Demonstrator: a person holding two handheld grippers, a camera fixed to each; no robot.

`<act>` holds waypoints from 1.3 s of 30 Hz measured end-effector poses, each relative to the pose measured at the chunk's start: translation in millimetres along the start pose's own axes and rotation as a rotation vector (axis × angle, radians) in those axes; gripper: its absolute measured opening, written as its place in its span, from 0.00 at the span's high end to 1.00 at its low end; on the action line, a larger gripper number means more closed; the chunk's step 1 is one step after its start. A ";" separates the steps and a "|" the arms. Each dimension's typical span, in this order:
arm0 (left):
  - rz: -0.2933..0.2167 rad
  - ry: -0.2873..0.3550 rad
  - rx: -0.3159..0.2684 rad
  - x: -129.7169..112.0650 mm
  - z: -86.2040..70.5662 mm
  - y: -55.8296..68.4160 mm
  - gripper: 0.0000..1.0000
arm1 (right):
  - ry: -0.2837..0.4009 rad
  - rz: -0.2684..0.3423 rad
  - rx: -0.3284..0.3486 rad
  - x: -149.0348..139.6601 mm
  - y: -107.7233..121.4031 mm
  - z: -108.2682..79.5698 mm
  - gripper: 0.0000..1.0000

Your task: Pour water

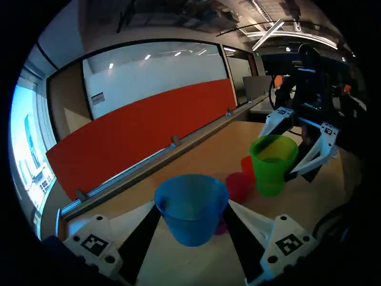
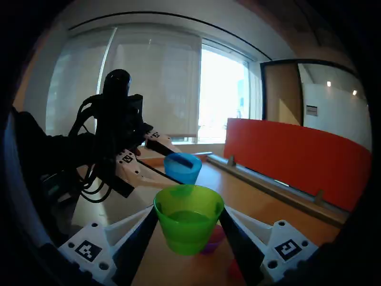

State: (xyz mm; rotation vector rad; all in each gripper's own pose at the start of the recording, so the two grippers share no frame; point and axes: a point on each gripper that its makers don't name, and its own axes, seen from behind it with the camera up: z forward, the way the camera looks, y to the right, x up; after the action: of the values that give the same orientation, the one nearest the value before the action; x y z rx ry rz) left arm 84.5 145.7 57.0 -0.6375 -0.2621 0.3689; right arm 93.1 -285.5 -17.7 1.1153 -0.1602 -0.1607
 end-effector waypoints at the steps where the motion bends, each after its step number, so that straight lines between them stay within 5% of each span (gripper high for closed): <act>1: 0.005 -0.012 -0.004 -3.3 0.6 0.1 0.14 | -0.010 -0.001 0.000 -2.8 0.6 -0.6 0.09; 18: 0.044 -0.180 -0.092 -57.9 14.5 14.8 0.12 | -0.159 0.011 0.011 -48.2 10.6 -2.8 0.09; 39: 0.035 -0.342 -0.195 -115.6 34.9 30.5 0.12 | -0.336 0.011 0.031 -104.6 17.0 7.0 0.09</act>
State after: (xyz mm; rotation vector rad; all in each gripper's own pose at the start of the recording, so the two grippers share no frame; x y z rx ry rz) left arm -39.8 139.1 50.7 -0.7708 -0.6193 0.4898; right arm -9.7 -262.5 -4.4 1.1121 -0.4696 -0.3360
